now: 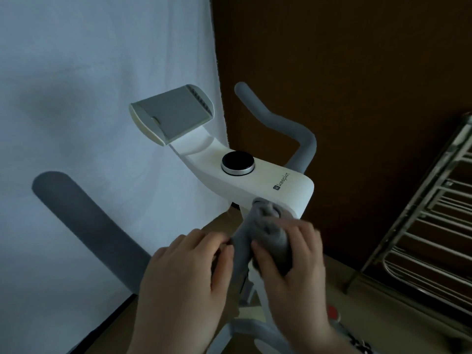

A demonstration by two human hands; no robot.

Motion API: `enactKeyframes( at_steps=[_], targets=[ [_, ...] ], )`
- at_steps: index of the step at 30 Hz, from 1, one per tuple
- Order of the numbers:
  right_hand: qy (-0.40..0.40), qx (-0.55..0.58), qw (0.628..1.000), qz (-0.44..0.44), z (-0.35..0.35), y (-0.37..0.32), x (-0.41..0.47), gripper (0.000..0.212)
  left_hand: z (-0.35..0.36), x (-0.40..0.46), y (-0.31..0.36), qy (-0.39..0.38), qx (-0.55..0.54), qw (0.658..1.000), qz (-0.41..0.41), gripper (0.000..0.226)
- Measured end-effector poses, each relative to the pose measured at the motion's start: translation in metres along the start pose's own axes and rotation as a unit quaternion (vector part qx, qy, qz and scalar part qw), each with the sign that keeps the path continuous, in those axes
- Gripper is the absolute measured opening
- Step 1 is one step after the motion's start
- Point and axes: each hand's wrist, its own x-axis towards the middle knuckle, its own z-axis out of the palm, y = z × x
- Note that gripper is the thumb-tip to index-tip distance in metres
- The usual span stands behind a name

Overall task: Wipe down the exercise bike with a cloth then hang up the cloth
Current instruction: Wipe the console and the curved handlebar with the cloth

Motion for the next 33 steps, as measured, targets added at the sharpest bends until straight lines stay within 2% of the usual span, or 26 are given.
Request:
enactKeyframes(
  at_steps=[3,4,6,7,9,16,19,22,24,26,29,31,33],
  targets=[
    [0.025,0.125,0.989,0.078,0.009,-0.013,-0.016,0.025,-0.001,-0.001,0.001,0.004,-0.001,1.000,0.013,0.033],
    [0.043,0.176,0.973,0.143,0.011,-0.012,-0.013,0.024,-0.001,-0.002,0.001,0.009,0.009,1.000,0.022,0.032],
    [0.083,0.313,0.906,0.274,0.017,-0.016,-0.008,0.024,-0.001,-0.003,0.003,0.021,0.028,0.999,0.033,0.032],
    [0.101,0.344,0.883,0.302,0.022,-0.020,-0.013,0.024,-0.001,-0.004,0.003,0.025,0.034,0.999,0.034,0.032],
    [0.122,0.357,0.873,0.308,0.030,-0.033,-0.025,0.022,-0.001,-0.006,0.003,0.029,0.030,0.999,0.034,0.036],
    [0.105,0.336,0.890,0.290,0.024,-0.014,-0.008,0.029,-0.001,-0.025,-0.011,0.012,0.010,0.998,0.055,0.042],
    [0.074,0.319,0.916,0.231,0.026,-0.027,-0.029,0.025,0.004,-0.039,-0.024,0.040,-0.009,0.995,0.089,0.044],
    [0.055,0.212,0.962,0.166,0.017,-0.013,-0.016,0.019,0.010,-0.047,-0.031,0.073,-0.001,0.992,0.103,0.044],
    [0.057,0.186,0.968,0.160,0.014,-0.009,-0.007,0.021,0.010,-0.047,-0.032,0.072,-0.010,0.992,0.101,0.043],
    [0.023,0.170,0.979,0.113,0.012,-0.019,-0.017,0.020,0.009,-0.046,-0.033,0.060,-0.018,0.993,0.098,0.044],
    [-0.086,0.089,0.992,-0.013,-0.004,-0.023,-0.026,0.022,0.008,-0.046,-0.034,0.057,-0.020,0.994,0.093,0.043],
    [-0.105,0.013,0.994,0.000,-0.009,-0.009,-0.005,0.030,0.010,-0.047,-0.032,0.067,-0.025,0.993,0.090,0.043],
    [-0.070,0.001,0.996,0.059,-0.009,-0.009,0.009,0.034,0.011,-0.048,-0.030,0.074,-0.020,0.993,0.085,0.042]
  ],
)
